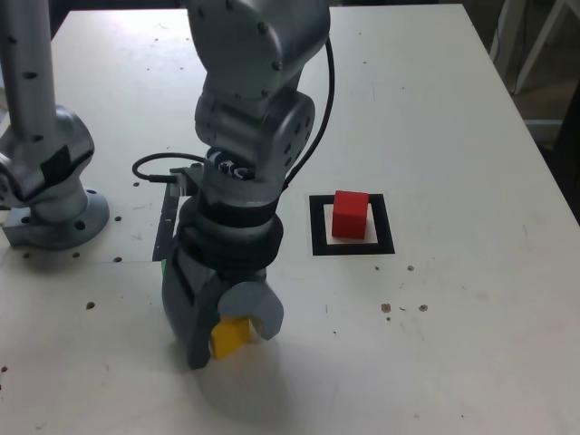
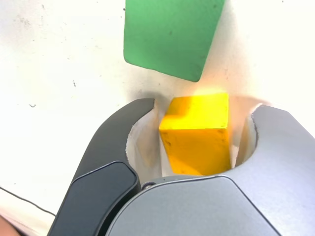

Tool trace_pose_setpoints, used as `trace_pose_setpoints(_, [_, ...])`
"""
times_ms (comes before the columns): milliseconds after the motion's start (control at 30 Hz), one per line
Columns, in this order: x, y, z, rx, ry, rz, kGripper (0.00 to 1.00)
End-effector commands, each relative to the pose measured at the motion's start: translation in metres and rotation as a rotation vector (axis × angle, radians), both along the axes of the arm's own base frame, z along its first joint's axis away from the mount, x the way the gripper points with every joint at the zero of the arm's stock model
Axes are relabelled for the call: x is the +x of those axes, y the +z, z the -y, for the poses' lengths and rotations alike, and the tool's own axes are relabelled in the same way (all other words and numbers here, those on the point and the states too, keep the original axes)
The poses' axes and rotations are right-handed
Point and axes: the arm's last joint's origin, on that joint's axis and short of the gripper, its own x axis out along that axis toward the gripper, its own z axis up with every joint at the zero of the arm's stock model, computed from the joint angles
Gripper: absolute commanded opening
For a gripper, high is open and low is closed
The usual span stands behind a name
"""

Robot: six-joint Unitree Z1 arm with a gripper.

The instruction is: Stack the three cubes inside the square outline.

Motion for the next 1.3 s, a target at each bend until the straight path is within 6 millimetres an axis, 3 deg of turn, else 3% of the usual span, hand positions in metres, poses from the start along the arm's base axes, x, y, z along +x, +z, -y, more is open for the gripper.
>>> trace_pose_setpoints(0, [0.001,-0.001,0.001,0.013,0.006,-0.007,0.51])
trace_pose_setpoints(267, [0.002,0.0,0.0,0.056,0.046,-0.009,0.4])
trace_pose_setpoints(667, [0.0,0.012,0.001,0.085,0.003,0.011,0.38])
trace_pose_setpoints(1067, [0.002,0.076,0.0,0.115,-0.262,0.053,0.39])
trace_pose_setpoints(1267, [0.007,0.097,-0.007,0.18,-0.393,0.094,0.38])
